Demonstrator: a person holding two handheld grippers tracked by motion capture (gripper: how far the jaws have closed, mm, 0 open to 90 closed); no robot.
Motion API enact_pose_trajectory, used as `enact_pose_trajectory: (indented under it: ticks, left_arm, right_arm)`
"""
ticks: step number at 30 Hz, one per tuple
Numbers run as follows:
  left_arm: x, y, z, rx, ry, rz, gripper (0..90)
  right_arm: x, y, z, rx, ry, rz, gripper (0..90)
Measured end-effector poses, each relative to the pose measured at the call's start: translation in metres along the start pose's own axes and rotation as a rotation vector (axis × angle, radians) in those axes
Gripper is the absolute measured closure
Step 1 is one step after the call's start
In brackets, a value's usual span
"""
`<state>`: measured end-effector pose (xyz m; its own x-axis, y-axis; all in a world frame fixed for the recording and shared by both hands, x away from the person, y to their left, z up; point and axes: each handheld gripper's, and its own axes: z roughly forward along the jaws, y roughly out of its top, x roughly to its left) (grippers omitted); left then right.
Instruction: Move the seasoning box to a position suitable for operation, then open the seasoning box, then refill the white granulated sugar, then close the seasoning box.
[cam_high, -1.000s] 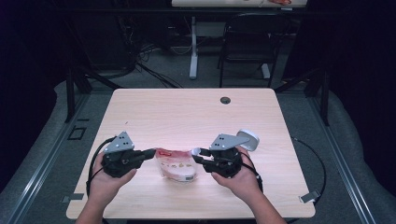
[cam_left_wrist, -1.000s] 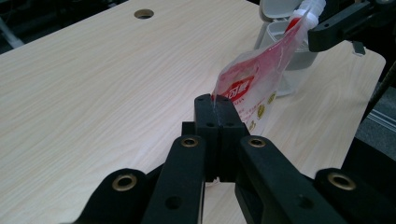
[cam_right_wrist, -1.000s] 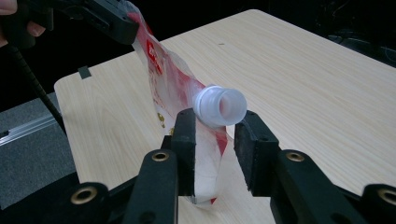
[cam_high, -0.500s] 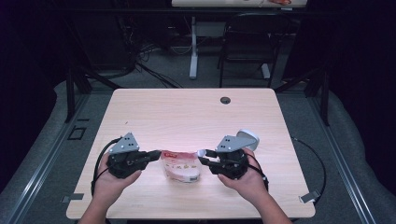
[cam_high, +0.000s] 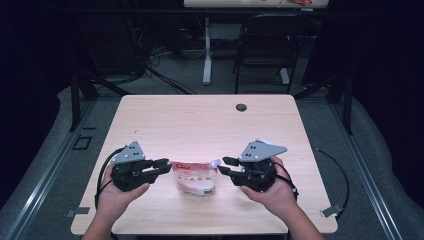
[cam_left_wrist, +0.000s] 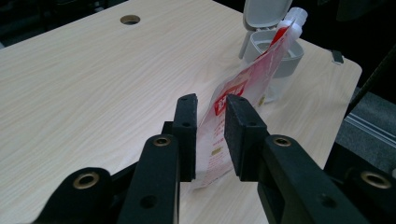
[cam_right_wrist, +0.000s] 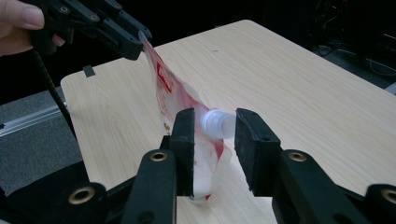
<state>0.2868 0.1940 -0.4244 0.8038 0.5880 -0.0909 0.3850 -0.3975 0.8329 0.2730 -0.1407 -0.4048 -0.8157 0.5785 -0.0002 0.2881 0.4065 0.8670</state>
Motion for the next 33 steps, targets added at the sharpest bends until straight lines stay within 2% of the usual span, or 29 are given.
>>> enact_pose_trajectory:
  ticks: [4, 10, 14, 26, 33]
  left_arm:
    - [0.000, 0.000, -0.004, -0.005, 0.001, -0.005, 71.5]
    - [0.004, -0.001, -0.008, -0.001, 0.010, -0.018, 69.1]
    - [0.007, -0.002, -0.010, -0.002, 0.017, -0.026, 68.7]
    - [0.014, -0.006, -0.015, 0.001, 0.030, -0.045, 68.0]
    - [0.017, -0.008, -0.014, 0.012, 0.029, -0.052, 67.2]
  right_arm:
    - [-0.002, 0.008, 0.000, -0.003, -0.008, -0.001, 69.5]
    - [-0.004, 0.020, 0.007, 0.002, 0.008, 0.003, 69.6]
    - [-0.002, 0.026, 0.011, 0.004, 0.017, -0.008, 69.8]
    - [0.007, 0.050, 0.030, 0.055, 0.039, -0.079, 71.3]
    - [0.009, 0.057, 0.039, 0.072, 0.054, -0.090, 71.5]
